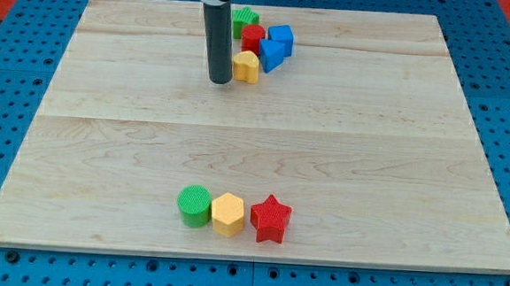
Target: Move the blue cube towards the center right
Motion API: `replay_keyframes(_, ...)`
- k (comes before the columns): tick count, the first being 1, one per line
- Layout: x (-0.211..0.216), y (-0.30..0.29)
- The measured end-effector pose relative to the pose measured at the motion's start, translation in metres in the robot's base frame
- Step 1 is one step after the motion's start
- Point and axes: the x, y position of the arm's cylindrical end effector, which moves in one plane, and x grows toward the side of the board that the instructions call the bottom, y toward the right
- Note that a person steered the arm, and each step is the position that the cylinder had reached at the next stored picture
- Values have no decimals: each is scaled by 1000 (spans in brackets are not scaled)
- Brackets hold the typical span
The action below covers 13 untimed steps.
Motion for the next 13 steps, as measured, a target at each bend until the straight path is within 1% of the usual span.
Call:
replay_keyframes(2,18,17)
replay_keyframes(8,17,2)
replay_keyframes(11,17,46)
replay_keyframes(12,17,55)
replay_keyframes(13,19,51)
